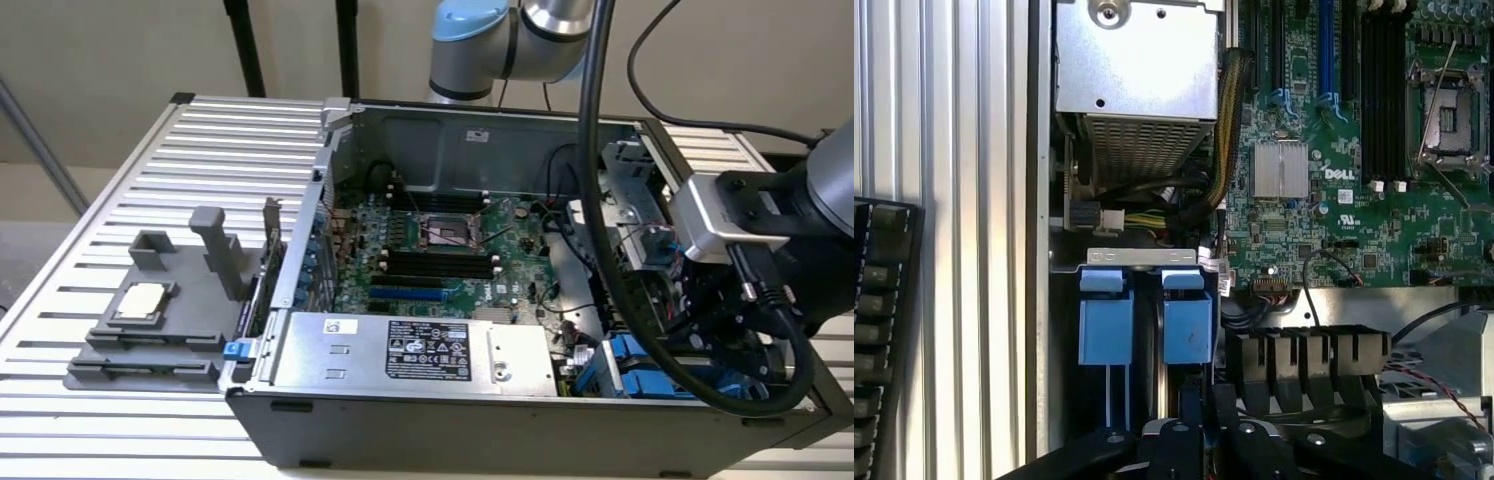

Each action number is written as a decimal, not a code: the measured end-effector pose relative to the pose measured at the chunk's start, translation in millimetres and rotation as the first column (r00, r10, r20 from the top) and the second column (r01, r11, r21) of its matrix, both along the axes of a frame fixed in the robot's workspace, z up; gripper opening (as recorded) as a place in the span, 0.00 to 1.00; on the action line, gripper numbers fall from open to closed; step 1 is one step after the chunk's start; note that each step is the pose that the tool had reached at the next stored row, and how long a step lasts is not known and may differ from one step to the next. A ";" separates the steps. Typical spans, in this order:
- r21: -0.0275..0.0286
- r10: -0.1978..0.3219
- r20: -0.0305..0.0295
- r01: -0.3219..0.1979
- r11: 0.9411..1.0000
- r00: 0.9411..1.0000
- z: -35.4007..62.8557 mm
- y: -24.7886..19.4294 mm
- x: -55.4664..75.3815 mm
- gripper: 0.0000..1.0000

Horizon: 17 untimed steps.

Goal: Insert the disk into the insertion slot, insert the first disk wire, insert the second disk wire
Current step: 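Insert the second disk wire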

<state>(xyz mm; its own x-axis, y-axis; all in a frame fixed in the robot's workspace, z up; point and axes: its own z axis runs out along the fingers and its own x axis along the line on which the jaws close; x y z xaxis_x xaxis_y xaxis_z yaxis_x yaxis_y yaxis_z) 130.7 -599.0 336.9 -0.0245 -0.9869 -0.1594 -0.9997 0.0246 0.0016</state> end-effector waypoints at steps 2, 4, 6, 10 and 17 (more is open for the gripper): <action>0.000 0.000 0.000 0.000 1.000 1.000 0.7 0.0 0.0 0.18; 0.000 0.000 0.000 0.000 1.000 1.000 3.8 0.0 0.0 0.24; 0.000 0.000 0.000 0.000 1.000 1.000 7.8 -0.1 -0.1 0.24; 0.000 0.000 0.000 0.000 1.000 1.000 14.3 -1.0 -4.0 0.24; 0.000 0.000 0.001 0.000 1.000 1.000 19.3 -2.1 -14.6 0.24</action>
<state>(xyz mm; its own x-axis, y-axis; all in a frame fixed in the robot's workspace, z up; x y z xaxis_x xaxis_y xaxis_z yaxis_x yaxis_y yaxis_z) 116.1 -601.1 356.2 -0.0241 -0.9868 -0.1599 -0.9997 0.0244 0.0005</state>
